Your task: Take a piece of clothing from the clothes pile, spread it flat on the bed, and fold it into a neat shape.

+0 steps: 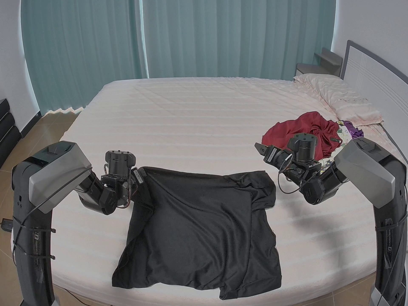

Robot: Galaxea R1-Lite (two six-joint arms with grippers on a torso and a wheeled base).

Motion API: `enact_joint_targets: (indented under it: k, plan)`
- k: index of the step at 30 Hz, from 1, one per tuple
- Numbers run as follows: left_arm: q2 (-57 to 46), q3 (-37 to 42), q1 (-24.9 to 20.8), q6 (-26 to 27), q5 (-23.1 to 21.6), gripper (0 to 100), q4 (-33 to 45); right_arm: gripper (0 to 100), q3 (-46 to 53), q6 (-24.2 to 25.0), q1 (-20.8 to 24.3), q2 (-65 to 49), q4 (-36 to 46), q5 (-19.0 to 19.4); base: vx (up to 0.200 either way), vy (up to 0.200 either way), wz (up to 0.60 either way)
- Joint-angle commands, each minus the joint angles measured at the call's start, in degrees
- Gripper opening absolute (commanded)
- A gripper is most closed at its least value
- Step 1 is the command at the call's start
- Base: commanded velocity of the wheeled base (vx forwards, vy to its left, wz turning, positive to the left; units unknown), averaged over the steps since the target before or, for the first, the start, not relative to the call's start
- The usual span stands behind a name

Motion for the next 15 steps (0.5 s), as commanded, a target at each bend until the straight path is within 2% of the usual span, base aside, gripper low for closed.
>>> enact_joint_targets:
  k: [1,6,10,13,15]
  plan:
    - [2.41,-0.72,2.44,0.7,0.64,100,-0.37,100,-1.97,0.08,-1.87,3.66,1.83,-1.95,0.0,0.0,0.0]
    - [1.8,-0.81,4.99,3.33,0.73,100,-0.2,100,0.23,1.4,-2.49,3.4,2.88,-2.57,0.0,0.0,0.0]
    - [0.39,-0.55,6.58,3.68,-0.41,100,0.33,100,4.18,2.19,-2.49,2.52,2.97,-1.07,0.0,0.0,0.0]
    - [-0.66,-0.37,7.28,3.68,-3.75,100,0.51,100,6.29,2.28,-2.66,2.08,2.62,0.16,0.0,0.0,0.0]
    - [-3.83,0.16,7.45,2.98,-10.78,100,4.55,100,7.79,2.28,-2.75,1.82,2.44,1.04,0.0,0.0,0.0]
